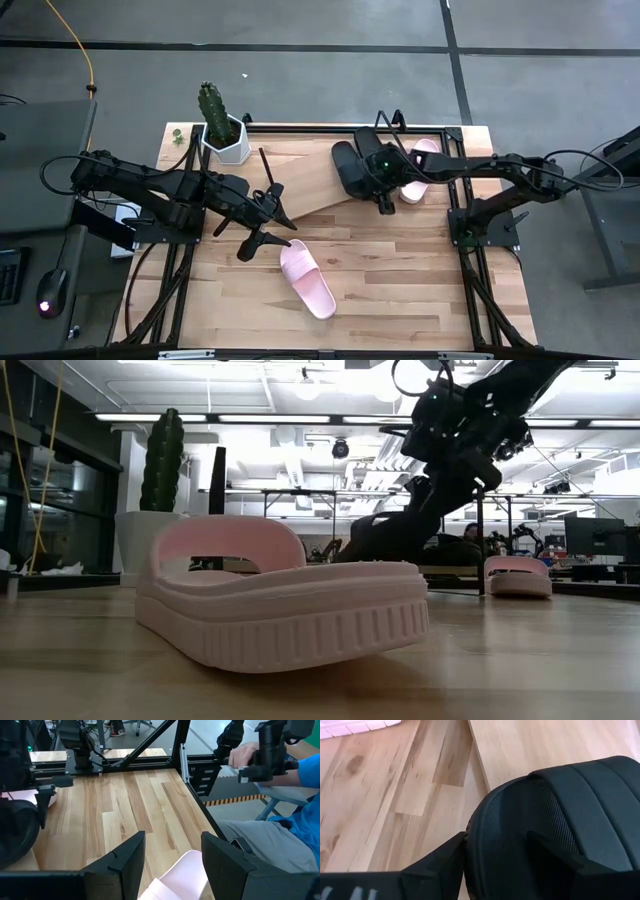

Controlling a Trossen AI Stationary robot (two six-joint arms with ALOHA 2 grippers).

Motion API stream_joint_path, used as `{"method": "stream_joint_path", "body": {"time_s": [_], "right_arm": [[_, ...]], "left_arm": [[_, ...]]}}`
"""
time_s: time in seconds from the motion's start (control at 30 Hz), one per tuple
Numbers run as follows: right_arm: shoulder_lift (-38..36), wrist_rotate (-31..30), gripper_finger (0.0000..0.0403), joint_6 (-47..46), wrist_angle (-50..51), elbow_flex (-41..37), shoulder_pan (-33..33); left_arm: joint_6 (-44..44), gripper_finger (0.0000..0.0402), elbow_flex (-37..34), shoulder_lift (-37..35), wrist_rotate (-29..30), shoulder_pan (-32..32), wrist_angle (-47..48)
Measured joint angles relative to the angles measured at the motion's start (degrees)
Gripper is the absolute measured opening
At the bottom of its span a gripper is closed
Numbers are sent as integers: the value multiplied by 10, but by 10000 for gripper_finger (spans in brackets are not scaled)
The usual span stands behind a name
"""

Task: Pick and place slides into the shelf
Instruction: Put the left black slide on the shelf

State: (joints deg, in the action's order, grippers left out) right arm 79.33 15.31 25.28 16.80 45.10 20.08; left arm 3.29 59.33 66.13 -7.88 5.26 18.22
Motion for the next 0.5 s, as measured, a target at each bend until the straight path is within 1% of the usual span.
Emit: {"method": "stream_joint_path", "body": {"time_s": [0.2, 0.23, 0.27, 0.33, 0.37, 0.43, 0.5], "right_arm": [[0, 48, 193, -14, -7, 0, -16], [0, 44, 193, -13, -12, 0, -16], [-1, 26, 193, -12, -14, 0, -15], [-2, -54, 193, -9, -4, 3, -15], [-2, -82, 193, -8, 5, 3, -18], [-2, -84, 193, -9, 11, 3, -19], [-2, -41, 193, -9, 1, 4, -17]], "left_arm": [[0, 177, 0, 0, 0, 0, 0], [0, 177, 0, 0, 0, 0, 0], [0, 177, 0, 0, 0, 0, 0], [0, 177, 0, 0, 0, 0, 0], [0, 177, 0, 0, 0, 0, 0], [0, 177, 0, 0, 0, 0, 0], [0, 177, 0, 0, 0, 0, 0]]}}
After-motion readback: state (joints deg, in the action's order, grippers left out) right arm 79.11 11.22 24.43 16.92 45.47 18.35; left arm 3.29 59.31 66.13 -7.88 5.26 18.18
